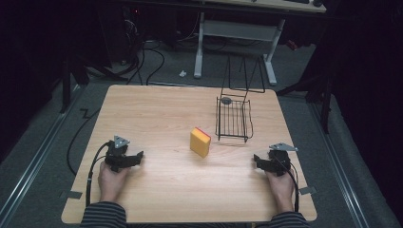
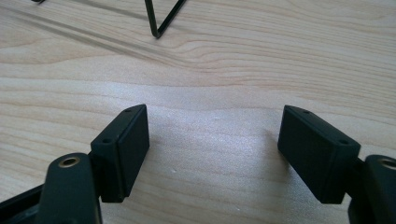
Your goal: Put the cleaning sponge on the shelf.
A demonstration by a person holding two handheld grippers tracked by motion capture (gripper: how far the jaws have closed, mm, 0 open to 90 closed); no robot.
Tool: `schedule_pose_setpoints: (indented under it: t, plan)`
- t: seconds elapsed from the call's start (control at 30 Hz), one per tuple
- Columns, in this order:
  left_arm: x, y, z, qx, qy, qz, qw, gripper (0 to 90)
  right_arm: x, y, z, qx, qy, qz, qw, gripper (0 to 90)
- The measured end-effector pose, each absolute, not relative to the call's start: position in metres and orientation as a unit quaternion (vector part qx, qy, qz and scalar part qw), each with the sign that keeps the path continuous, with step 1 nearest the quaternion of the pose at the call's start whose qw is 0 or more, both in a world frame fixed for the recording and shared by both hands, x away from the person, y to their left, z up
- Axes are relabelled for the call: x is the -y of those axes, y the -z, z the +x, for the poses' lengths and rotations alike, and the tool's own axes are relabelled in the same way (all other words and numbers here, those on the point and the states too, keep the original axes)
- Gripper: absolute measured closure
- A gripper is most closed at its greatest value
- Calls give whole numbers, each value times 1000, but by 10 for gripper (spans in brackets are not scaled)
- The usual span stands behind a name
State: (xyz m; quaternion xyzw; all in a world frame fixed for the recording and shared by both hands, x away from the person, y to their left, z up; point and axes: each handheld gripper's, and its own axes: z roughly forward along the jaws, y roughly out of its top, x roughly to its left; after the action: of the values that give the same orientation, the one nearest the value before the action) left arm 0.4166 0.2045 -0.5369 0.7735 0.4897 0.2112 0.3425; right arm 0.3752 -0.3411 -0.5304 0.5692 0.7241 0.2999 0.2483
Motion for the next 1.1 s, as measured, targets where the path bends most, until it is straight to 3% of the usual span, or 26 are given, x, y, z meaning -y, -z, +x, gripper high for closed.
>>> schedule_pose_setpoints:
  t: [0.2,0.4,1.1]
  plan:
    - [-205,537,417,-489,-211,774,343,231,342,530,375,-723,-298,572,247,237]
    - [-205,537,417,-489,-211,774,342,231,351,524,374,-705,-338,584,218,240]
    - [-205,537,417,-489,-211,774,343,231,352,502,354,-680,-407,564,231,275]
